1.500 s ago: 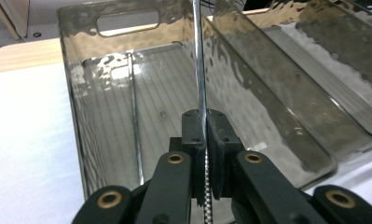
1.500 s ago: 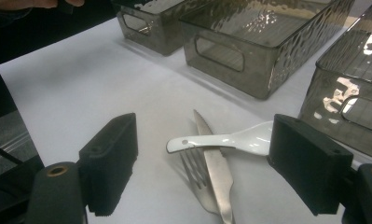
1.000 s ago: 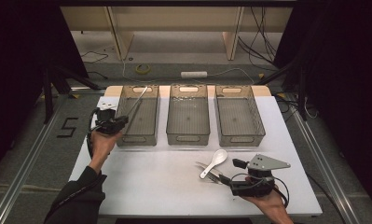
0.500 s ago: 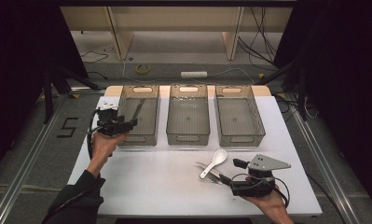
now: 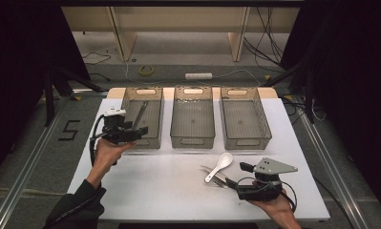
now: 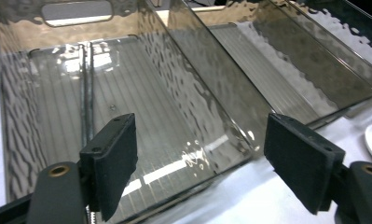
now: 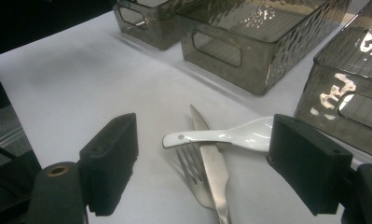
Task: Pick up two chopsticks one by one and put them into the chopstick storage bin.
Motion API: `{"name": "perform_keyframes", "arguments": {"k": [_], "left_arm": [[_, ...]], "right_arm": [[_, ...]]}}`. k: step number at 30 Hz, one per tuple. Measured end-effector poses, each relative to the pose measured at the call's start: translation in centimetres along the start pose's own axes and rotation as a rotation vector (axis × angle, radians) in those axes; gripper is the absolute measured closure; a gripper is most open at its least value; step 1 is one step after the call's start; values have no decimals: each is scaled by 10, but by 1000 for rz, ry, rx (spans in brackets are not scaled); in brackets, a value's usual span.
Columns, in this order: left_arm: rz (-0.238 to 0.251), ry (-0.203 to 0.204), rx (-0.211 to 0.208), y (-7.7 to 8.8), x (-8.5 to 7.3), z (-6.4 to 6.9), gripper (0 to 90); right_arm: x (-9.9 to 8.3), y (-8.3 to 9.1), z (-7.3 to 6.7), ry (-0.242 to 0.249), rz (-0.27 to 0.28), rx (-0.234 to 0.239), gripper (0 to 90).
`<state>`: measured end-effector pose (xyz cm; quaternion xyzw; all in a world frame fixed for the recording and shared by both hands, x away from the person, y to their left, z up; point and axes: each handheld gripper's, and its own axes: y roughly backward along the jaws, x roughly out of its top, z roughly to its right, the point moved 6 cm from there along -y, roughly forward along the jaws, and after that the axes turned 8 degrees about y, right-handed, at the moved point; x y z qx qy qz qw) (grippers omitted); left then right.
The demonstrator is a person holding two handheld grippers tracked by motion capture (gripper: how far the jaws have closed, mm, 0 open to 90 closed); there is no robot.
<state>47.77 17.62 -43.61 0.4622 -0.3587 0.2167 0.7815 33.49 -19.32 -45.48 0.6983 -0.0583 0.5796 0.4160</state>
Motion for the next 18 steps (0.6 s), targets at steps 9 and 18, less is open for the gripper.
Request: {"name": "perform_keyframes", "arguments": {"k": [9, 18], "left_arm": [[-13, -27, -29, 6, -5, 12, 217], [-34, -57, -63, 6, -13, 31, 205]], "right_arm": [[-1, 0, 3, 0, -4, -7, 248], [-3, 0, 4, 0, -16, -16, 249]]}}
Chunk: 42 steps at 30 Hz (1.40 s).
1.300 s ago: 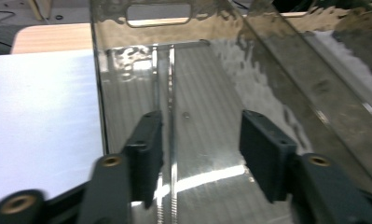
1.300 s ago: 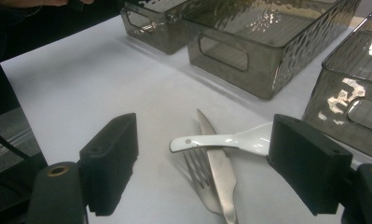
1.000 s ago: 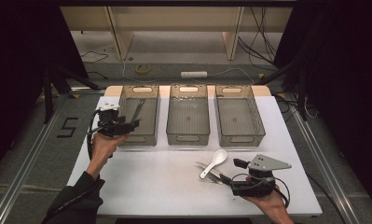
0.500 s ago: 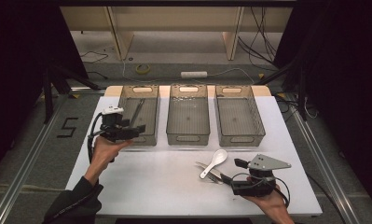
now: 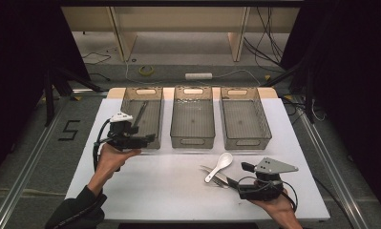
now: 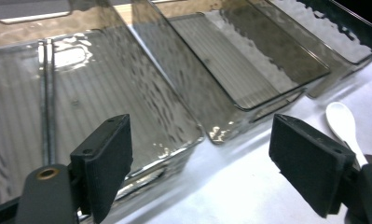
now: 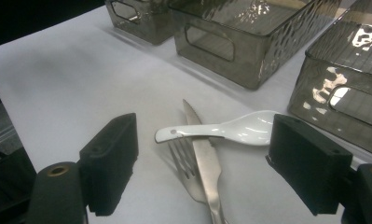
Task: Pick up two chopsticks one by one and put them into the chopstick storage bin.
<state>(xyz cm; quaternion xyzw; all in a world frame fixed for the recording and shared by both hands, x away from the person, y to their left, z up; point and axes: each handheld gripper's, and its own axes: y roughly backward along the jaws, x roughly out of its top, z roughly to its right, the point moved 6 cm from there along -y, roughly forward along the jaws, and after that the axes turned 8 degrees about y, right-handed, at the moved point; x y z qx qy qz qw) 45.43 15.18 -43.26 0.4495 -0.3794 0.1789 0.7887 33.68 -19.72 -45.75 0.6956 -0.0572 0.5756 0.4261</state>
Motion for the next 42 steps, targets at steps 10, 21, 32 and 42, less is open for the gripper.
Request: {"name": "perform_keyframes", "arguments": {"k": [10, 21, 32, 42], "left_arm": [[-51, -45, -66, -8, -14, 35, 184], [-105, -89, -125, -23, -29, 68, 173], [-142, -99, -140, -34, -37, 82, 170], [-169, -123, -165, -41, -42, 95, 170]], "right_arm": [[-4, 0, 5, -11, -15, -9, 249], [-7, 0, 7, -15, -19, -13, 249], [-8, 1, 6, -20, -19, -15, 249], [-8, 1, 7, -24, -16, -13, 247]]}}
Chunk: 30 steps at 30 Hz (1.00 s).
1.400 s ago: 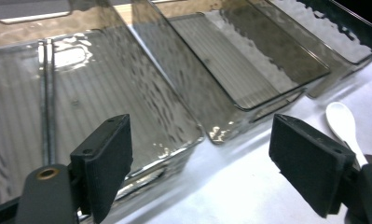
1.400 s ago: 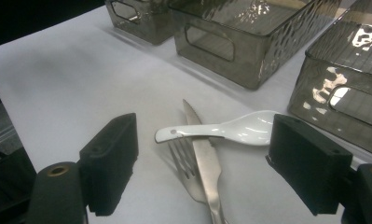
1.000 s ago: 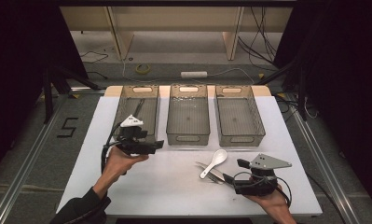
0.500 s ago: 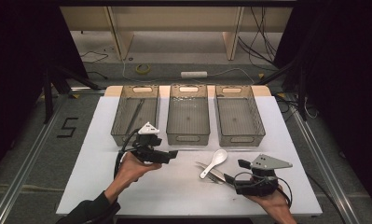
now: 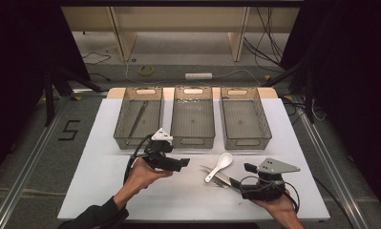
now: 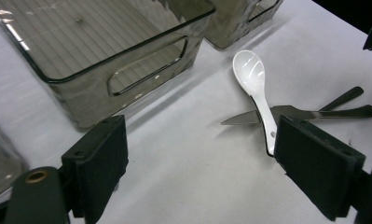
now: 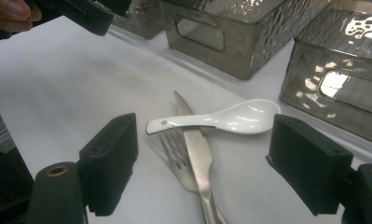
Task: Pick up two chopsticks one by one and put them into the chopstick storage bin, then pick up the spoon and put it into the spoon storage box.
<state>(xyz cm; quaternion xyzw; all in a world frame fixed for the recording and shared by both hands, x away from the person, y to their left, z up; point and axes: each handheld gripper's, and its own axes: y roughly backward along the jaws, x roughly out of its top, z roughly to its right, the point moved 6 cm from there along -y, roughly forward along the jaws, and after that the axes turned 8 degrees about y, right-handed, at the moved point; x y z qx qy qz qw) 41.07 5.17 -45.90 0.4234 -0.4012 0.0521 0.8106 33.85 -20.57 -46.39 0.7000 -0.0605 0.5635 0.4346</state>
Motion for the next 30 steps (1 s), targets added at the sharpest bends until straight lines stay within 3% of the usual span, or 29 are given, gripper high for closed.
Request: {"name": "perform_keyframes", "arguments": {"k": [14, 25, 30], "left_arm": [[-51, -32, -11, -16, -4, 15, 170], [-94, -28, -24, -35, -2, 25, 187], [-120, -14, -50, -48, 0, 31, 219]], "right_arm": [[1, 0, -1, -4, 4, 4, 245], [0, 0, 0, -3, 4, 2, 245], [0, -1, 0, -3, 1, 3, 246]]}}
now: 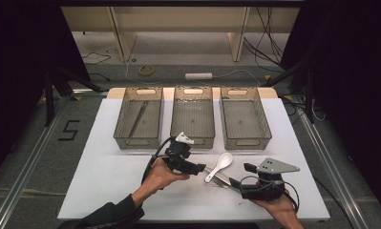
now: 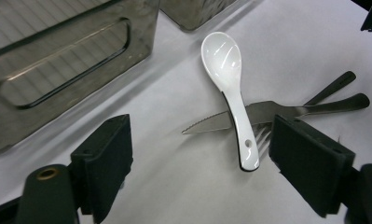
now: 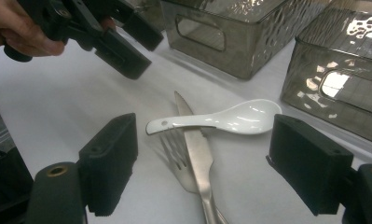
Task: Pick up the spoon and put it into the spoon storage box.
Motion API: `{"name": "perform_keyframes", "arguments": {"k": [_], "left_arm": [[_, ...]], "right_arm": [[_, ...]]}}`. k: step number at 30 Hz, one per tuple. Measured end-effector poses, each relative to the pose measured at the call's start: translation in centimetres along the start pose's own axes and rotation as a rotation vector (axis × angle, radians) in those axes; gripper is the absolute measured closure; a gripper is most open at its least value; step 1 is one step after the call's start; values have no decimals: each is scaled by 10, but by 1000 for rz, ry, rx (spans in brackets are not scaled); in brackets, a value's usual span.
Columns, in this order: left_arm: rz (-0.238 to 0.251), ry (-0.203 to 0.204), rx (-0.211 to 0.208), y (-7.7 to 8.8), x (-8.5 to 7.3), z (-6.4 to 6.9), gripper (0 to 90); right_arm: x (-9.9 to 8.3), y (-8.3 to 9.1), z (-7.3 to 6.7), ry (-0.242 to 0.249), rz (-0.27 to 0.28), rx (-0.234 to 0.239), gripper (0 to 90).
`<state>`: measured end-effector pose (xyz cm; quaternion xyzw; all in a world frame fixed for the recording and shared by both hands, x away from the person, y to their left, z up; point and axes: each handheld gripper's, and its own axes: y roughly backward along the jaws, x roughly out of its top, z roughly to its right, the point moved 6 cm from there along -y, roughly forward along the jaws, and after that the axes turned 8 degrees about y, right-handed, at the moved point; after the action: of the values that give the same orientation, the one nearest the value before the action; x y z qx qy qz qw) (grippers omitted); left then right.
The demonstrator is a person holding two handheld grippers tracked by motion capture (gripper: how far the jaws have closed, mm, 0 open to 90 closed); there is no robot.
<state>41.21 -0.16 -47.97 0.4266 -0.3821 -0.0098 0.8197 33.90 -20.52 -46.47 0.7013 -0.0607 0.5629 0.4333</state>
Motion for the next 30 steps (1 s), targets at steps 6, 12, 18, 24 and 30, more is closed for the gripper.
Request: {"name": "perform_keyframes", "arguments": {"k": [6, 12, 18, 24, 30], "left_arm": [[-63, 1, -12, -19, -5, 10, 275], [-105, -13, -9, -30, -13, 16, 342], [-109, -13, 5, -34, -14, 14, 378], [-124, -22, 6, -38, -17, 14, 384], [-144, -95, 36, -41, -21, 20, 408]], "right_arm": [[0, 1, 0, -1, -1, 1, 246], [1, 0, -2, 6, 0, 4, 246], [1, 0, -3, 6, -3, 6, 248], [1, -1, -3, 9, -2, 7, 248], [1, 0, -3, 7, -3, 8, 248]]}}
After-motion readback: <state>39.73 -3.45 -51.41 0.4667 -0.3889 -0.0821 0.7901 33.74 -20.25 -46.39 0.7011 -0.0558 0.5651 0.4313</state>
